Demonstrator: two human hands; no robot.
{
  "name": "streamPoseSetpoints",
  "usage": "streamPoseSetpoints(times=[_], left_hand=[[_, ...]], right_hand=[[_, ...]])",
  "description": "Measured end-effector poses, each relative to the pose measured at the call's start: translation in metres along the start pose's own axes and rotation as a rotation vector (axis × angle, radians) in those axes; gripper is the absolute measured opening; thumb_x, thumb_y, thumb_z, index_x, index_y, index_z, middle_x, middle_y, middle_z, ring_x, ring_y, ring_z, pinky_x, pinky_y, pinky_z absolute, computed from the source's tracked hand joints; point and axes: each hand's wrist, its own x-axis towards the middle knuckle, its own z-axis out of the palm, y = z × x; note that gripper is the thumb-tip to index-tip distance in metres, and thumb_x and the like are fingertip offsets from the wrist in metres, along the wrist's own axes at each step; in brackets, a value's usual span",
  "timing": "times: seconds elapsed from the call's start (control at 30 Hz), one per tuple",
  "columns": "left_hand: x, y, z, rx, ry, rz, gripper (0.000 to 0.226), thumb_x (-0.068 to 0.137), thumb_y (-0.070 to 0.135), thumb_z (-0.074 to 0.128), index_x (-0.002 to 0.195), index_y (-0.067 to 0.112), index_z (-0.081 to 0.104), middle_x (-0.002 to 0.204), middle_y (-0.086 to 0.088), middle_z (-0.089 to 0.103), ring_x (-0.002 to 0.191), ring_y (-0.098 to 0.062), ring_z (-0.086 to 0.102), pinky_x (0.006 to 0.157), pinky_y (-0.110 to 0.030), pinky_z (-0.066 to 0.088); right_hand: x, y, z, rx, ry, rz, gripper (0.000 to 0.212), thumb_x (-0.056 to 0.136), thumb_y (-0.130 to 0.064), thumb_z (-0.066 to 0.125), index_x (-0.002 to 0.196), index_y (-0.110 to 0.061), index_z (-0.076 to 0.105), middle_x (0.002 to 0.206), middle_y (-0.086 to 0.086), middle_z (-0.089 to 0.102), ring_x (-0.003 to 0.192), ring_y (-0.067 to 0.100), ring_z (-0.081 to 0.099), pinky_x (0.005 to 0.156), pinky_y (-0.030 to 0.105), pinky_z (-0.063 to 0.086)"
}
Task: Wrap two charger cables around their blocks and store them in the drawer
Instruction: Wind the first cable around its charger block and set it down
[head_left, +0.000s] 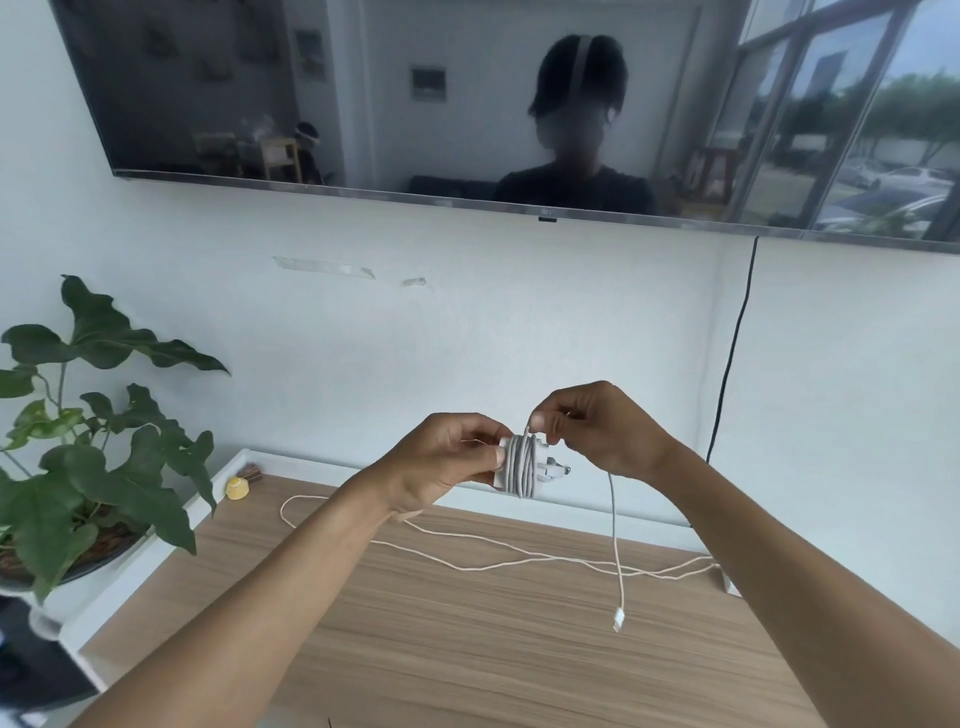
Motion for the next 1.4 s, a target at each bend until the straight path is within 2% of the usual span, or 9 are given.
streamPoseSetpoints(times=[0.17, 0.3, 0.4, 0.53, 0.63, 0.73, 0.87, 1.1, 1.4], left_hand=[[0.003, 0.000, 0.007, -0.286, 0.087, 0.009, 0.015, 0.086, 0.005, 0.061, 0.099, -0.002, 0.065, 0.092, -0.014, 0.069, 0.086, -0.024, 0.067, 0.077, -0.032, 0.057], [0.009, -0.008, 0.012, -0.359, 0.227, -0.025, 0.019, 0.094, 0.003, 0.051, 0.099, -0.009, 0.064, 0.090, -0.019, 0.068, 0.084, -0.026, 0.066, 0.074, -0.030, 0.058], [0.012, -0.013, 0.009, -0.387, 0.340, -0.029, 0.017, 0.093, 0.002, 0.053, 0.091, -0.009, 0.066, 0.084, -0.016, 0.070, 0.079, -0.025, 0.067, 0.075, -0.032, 0.060], [0.016, -0.020, 0.007, -0.232, 0.474, -0.012, 0.014, 0.093, 0.004, 0.058, 0.090, -0.006, 0.067, 0.086, -0.016, 0.071, 0.078, -0.023, 0.068, 0.080, -0.035, 0.060], [0.018, -0.029, 0.006, -0.075, 0.584, 0.015, 0.009, 0.091, 0.005, 0.061, 0.085, 0.003, 0.068, 0.086, -0.014, 0.071, 0.082, -0.025, 0.069, 0.081, -0.035, 0.059], [0.017, -0.037, 0.006, 0.307, 0.634, 0.076, 0.007, 0.084, 0.007, 0.067, 0.090, 0.010, 0.067, 0.085, -0.001, 0.069, 0.082, -0.013, 0.066, 0.073, -0.017, 0.054], [0.011, -0.034, 0.010, 0.437, 0.510, 0.168, 0.013, 0.082, 0.006, 0.067, 0.094, 0.012, 0.065, 0.086, 0.006, 0.065, 0.083, -0.010, 0.064, 0.073, -0.018, 0.054], [0.002, -0.030, 0.006, 0.476, 0.191, 0.164, 0.018, 0.082, 0.003, 0.066, 0.096, 0.015, 0.065, 0.091, -0.001, 0.066, 0.084, -0.008, 0.063, 0.079, -0.026, 0.054], [-0.008, -0.017, 0.000, -0.060, -0.121, 0.018, 0.037, 0.075, 0.025, 0.070, 0.104, 0.003, 0.064, 0.093, -0.006, 0.067, 0.088, -0.018, 0.062, 0.082, -0.030, 0.051]], right_hand=[[-0.006, 0.017, 0.024, 0.328, 0.039, 0.091, 0.031, 0.079, 0.006, 0.048, 0.069, -0.017, 0.065, 0.048, -0.011, 0.048, 0.046, 0.009, 0.030, 0.045, 0.020, 0.024], [-0.015, 0.028, 0.050, 0.171, 0.196, 0.082, 0.042, 0.092, -0.006, 0.047, 0.057, -0.024, 0.060, 0.049, -0.010, 0.052, 0.043, 0.004, 0.037, 0.047, 0.019, 0.031], [-0.029, 0.029, 0.066, 0.008, 0.162, 0.049, 0.029, 0.096, -0.016, 0.051, 0.075, -0.021, 0.070, 0.054, -0.010, 0.055, 0.046, 0.003, 0.046, 0.050, 0.011, 0.035], [-0.034, 0.028, 0.070, -0.088, 0.162, 0.050, 0.026, 0.096, -0.018, 0.049, 0.083, -0.017, 0.071, 0.062, -0.001, 0.060, 0.055, 0.014, 0.053, 0.054, 0.014, 0.039], [-0.034, 0.019, 0.065, -0.160, 0.131, 0.020, 0.025, 0.096, -0.016, 0.047, 0.087, -0.012, 0.071, 0.060, -0.008, 0.056, 0.051, 0.009, 0.046, 0.052, 0.015, 0.037], [-0.036, 0.008, 0.058, -0.363, 0.064, -0.040, 0.026, 0.096, -0.023, 0.045, 0.089, -0.015, 0.068, 0.067, -0.008, 0.061, 0.062, 0.015, 0.055, 0.062, 0.029, 0.047], [-0.035, -0.005, 0.042, -0.673, 0.056, -0.137, 0.028, 0.098, -0.032, 0.040, 0.091, -0.019, 0.064, 0.091, 0.000, 0.068, 0.083, 0.029, 0.060, 0.067, 0.033, 0.045], [-0.023, -0.012, 0.011, -0.856, 0.028, -0.173, 0.024, 0.100, -0.033, 0.041, 0.103, -0.029, 0.064, 0.105, -0.010, 0.066, 0.091, 0.024, 0.061, 0.070, 0.031, 0.043], [-0.017, 0.007, -0.002, -0.216, -0.024, -0.057, 0.023, 0.094, -0.013, 0.056, 0.079, -0.021, 0.071, 0.058, -0.016, 0.059, 0.059, -0.002, 0.053, 0.057, 0.009, 0.037]])
